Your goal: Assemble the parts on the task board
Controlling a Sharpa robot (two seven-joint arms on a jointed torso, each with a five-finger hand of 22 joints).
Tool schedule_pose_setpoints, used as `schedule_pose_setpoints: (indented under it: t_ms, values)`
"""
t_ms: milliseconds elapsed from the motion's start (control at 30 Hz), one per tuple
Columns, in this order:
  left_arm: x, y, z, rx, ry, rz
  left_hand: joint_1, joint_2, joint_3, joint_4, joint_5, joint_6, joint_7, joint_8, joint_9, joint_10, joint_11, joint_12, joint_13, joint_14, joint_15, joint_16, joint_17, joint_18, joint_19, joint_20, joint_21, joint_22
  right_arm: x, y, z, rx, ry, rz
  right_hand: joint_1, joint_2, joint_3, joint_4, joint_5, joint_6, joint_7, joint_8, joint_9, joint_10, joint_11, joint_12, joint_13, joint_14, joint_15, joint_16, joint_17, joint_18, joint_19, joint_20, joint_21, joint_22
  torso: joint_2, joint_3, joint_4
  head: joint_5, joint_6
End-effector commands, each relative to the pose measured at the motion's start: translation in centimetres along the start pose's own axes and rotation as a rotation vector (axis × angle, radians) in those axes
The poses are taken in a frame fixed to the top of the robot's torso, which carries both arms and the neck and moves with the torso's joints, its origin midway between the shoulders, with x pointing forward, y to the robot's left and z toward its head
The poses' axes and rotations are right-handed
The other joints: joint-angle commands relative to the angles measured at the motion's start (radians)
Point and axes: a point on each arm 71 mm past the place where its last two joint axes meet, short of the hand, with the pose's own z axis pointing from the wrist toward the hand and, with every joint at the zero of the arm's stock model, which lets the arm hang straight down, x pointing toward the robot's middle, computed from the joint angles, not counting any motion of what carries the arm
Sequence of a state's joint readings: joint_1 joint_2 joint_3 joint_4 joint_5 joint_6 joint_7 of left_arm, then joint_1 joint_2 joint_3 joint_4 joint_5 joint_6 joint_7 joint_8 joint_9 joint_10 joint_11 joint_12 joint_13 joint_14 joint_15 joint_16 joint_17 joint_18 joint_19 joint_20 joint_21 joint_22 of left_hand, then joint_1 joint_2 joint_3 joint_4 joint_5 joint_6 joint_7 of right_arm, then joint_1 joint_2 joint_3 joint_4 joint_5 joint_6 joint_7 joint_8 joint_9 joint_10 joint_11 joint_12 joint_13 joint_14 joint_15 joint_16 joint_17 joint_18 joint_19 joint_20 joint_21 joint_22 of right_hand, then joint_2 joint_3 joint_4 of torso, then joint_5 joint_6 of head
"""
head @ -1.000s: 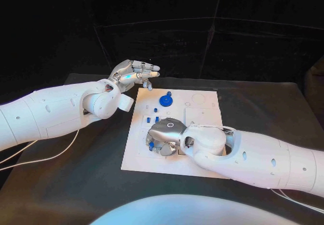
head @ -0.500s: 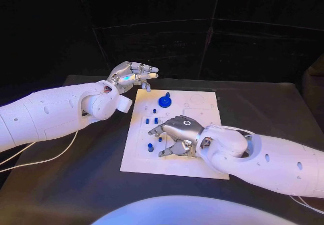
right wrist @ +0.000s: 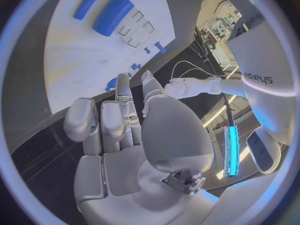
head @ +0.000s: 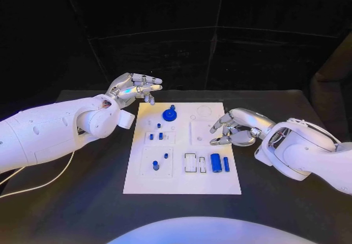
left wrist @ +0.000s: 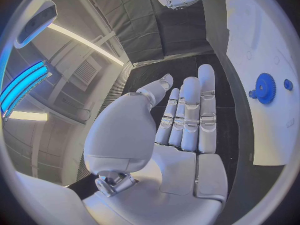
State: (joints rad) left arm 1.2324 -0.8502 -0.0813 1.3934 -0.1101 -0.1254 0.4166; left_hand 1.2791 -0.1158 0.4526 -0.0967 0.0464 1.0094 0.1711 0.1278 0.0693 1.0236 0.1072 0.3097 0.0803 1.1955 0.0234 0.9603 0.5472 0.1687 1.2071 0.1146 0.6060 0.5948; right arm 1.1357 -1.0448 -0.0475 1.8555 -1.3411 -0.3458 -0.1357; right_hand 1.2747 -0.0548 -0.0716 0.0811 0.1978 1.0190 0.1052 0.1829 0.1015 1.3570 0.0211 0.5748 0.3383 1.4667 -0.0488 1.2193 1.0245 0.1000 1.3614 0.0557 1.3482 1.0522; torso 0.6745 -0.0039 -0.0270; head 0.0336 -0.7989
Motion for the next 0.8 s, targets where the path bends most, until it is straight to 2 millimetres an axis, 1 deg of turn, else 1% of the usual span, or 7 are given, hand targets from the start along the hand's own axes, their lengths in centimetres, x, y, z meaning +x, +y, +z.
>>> schedule_pose_setpoints:
  t_ms: [33,67,167,233,300,600,800]
  values:
    - [0.2,-0.1,0.0,0.003,0.016,-0.009,0.002,0.006,-0.007,0.001,0.005,-0.001,0.003,0.006,-0.001,-0.008,0.001,0.004,-0.002,-0.006,-0.002,-0.003,-0.001,0.013,-0.007,0.003,-0.006,-0.001,0.3,-1.7,-0.9,0.216,0.049,0.039,-0.025,0.004,-0.036,0.022,0.062,0.006,-0.004,0.02,0.005,0.014,-0.007,0.188,0.22,0.04,-0.011,0.029,0.03,-0.012,0.02,-0.008,0.026,0.046,-0.003,-0.0023,-0.0089,-0.013,0.002]
    - [0.2,-0.1,0.0,0.003,0.015,-0.008,0.002,0.007,-0.007,0.002,0.005,-0.001,0.003,0.006,-0.001,-0.008,0.001,0.005,-0.002,-0.006,-0.002,-0.003,-0.001,0.013,-0.007,0.003,-0.007,-0.001,0.4,-1.9,-1.1,0.24,0.048,0.031,-0.029,0.005,-0.049,0.03,0.081,0.003,-0.006,0.028,0.007,0.002,-0.008,0.232,0.275,0.04,-0.012,0.04,0.041,-0.013,0.023,-0.009,0.031,0.054,-0.004,-0.001,-0.0125,-0.012,0.0]
    - [0.1,0.0,0.0,0.0,0.014,-0.008,0.002,0.007,-0.007,0.002,0.005,-0.001,0.003,0.006,-0.001,-0.008,0.001,0.005,-0.002,-0.006,-0.002,-0.003,-0.001,0.013,-0.007,0.003,-0.007,-0.001,0.9,-2.5,-1.8,0.307,0.052,-0.003,-0.032,0.014,-0.083,0.051,0.103,-0.005,-0.007,0.055,0.015,-0.005,-0.009,0.372,0.455,0.044,-0.012,0.085,0.097,-0.021,0.039,-0.009,0.053,0.1,-0.007,0.0015,-0.0144,-0.014,-0.002]
    - [0.1,0.0,0.0,-0.001,0.014,-0.007,0.002,0.007,-0.007,0.002,0.005,-0.001,0.003,0.006,-0.001,-0.008,0.001,0.005,-0.002,-0.006,-0.002,-0.003,-0.001,0.013,-0.007,0.003,-0.007,-0.001,1.3,-2.7,-2.1,0.336,0.059,-0.026,-0.043,0.016,-0.1,0.065,0.111,-0.008,-0.009,0.066,0.02,0.007,-0.008,0.439,0.541,0.051,-0.012,0.118,0.145,-0.025,0.049,-0.009,0.065,0.123,-0.008,0.0009,-0.0151,-0.015,-0.003]
    - [0.1,0.0,-0.1,-0.002,0.015,-0.007,0.002,0.007,-0.007,0.002,0.005,-0.001,0.003,0.006,-0.001,-0.008,0.001,0.005,-0.002,-0.006,-0.002,-0.003,-0.001,0.013,-0.007,0.003,-0.007,-0.001,1.8,-2.7,-2.3,0.355,0.068,-0.04,-0.047,0.018,-0.116,0.076,0.114,-0.011,-0.008,0.08,0.028,0.02,-0.011,0.508,0.629,0.056,-0.012,0.152,0.195,-0.027,0.054,-0.009,0.07,0.135,-0.007,-0.0015,-0.0117,-0.018,-0.001]
    - [0.1,0.0,-0.1,-0.004,0.016,-0.008,0.002,0.007,-0.007,0.002,0.005,-0.001,0.003,0.006,-0.001,-0.008,0.001,0.005,-0.002,-0.006,-0.002,-0.003,-0.001,0.013,-0.007,0.003,-0.007,-0.001,3.8,-2.0,-1.9,0.364,0.102,-0.109,-0.041,0.022,-0.153,0.104,0.112,-0.029,-0.011,0.123,0.056,0.077,-0.01,0.697,0.875,0.069,-0.011,0.231,0.319,-0.038,0.079,-0.009,0.098,0.197,-0.004,0.0,-0.0107,-0.02,-0.003]
    - [-0.1,0.0,-0.2,-0.004,0.013,-0.007,0.002,0.007,-0.007,0.002,0.005,-0.001,0.003,0.006,-0.001,-0.008,0.001,0.005,-0.002,-0.006,-0.002,-0.003,-0.001,0.013,-0.007,0.003,-0.007,-0.001,4.7,-1.8,-1.6,0.364,0.127,-0.132,-0.043,0.022,-0.164,0.114,0.109,-0.031,-0.012,0.14,0.069,0.08,-0.01,0.717,0.906,0.068,-0.011,0.239,0.331,-0.04,0.082,-0.008,0.103,0.207,-0.005,-0.0014,-0.0143,-0.021,-0.006]
